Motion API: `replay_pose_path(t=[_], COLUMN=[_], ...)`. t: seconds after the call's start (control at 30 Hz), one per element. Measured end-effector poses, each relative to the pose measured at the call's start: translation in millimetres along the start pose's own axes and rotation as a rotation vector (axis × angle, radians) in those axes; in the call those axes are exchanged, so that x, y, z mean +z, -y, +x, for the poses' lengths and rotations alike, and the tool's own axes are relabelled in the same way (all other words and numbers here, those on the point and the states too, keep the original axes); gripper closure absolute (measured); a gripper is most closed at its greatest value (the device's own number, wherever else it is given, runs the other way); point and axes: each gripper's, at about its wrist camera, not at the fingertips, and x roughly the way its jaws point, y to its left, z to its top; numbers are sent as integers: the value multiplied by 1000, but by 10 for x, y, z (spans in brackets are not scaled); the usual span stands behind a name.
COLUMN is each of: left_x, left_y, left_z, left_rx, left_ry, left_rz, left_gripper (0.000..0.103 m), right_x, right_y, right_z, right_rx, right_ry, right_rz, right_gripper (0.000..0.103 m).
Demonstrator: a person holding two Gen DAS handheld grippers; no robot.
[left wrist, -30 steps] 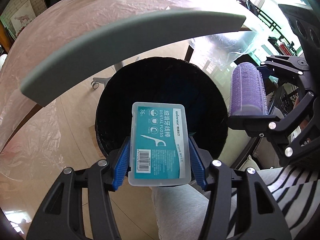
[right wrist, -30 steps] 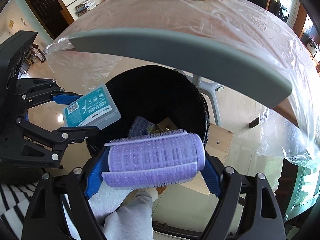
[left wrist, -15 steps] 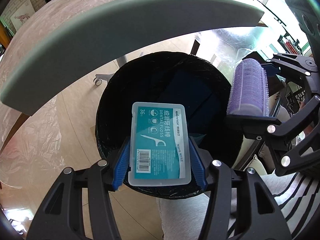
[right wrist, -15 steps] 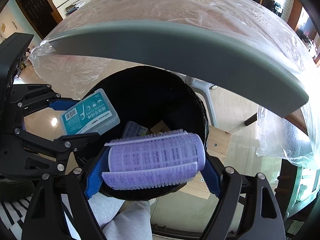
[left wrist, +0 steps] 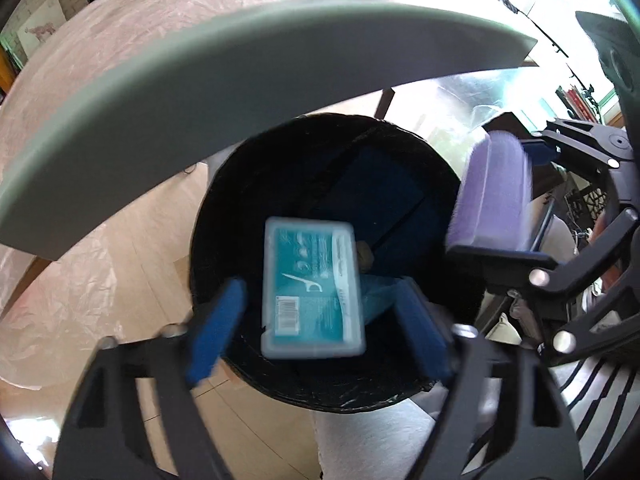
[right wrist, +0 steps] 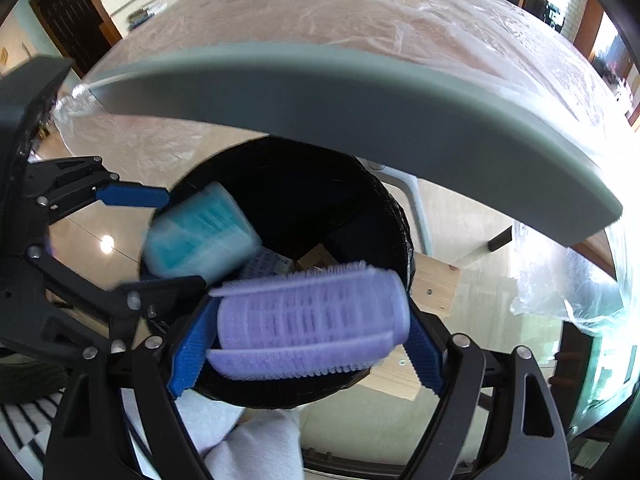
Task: Collect trash
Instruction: 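Open both tools to drop floss box and roller into the bin, then move both open tools back toward the yellow bag on the table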
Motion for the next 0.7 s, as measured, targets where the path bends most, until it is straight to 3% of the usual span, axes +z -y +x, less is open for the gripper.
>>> replay_pose_path(t=[0.23,0.37,0.47,0.57,0.7], left_x=[-84,-81,15,266,720], left_y=[-3,10,13,-58,-211], left_z=[-229,-609,-945,-1150,-1170], left_rx=[9,-4,2,44,99], left_ry=[48,152,269,364,419], left_rz=[-3,13,34,42,55], left_gripper=[14,14,3,2,2], right_x=[-33,27,251,636,1330], right_y=[170,203,295,401,594], right_z=[-286,-798,-1146,-1370,-1408], right_rx=[-2,-28,-82,-118,-192], right_ry=[36,169,282,365,400], right_rz=[72,62,57,60,55], right_gripper=[7,7,4,4,4])
